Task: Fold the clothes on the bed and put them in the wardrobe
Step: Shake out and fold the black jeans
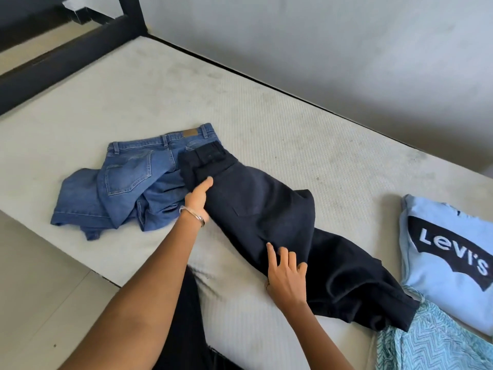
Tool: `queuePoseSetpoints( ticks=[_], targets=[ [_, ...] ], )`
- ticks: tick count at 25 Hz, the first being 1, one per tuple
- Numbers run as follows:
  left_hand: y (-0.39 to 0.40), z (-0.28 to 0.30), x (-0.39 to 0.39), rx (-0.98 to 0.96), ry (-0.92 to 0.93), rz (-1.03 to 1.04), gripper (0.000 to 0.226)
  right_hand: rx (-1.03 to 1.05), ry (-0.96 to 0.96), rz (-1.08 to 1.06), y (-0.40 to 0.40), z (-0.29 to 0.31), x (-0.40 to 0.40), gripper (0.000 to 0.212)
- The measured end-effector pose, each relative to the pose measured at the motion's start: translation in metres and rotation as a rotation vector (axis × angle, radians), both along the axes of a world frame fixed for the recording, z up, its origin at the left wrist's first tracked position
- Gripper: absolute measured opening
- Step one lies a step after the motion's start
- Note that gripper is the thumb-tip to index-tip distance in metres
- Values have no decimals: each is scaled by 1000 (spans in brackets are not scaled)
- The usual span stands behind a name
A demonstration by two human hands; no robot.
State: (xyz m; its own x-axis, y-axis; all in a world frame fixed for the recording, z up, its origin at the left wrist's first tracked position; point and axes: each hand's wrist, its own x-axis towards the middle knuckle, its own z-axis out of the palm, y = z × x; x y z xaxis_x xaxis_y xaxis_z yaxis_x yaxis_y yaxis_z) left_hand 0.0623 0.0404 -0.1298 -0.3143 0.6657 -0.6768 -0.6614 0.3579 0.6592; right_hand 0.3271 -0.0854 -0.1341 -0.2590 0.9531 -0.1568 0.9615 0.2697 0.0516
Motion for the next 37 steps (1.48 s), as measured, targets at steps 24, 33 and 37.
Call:
queuePoseSetpoints(
  ticks=[24, 33, 37],
  targets=[
    [-127, -2, 185, -649, 395, -376, 64, -403, 2017, -1724, -42, 10, 83, 51],
    [-112, 18, 221, -329, -254, -115, 35, -2, 1979, -1097, -25, 54, 61, 23],
    [-117, 24, 216, -331, -168, -20, 37, -52, 1977, -1108, -42, 42, 82, 63]
  ],
)
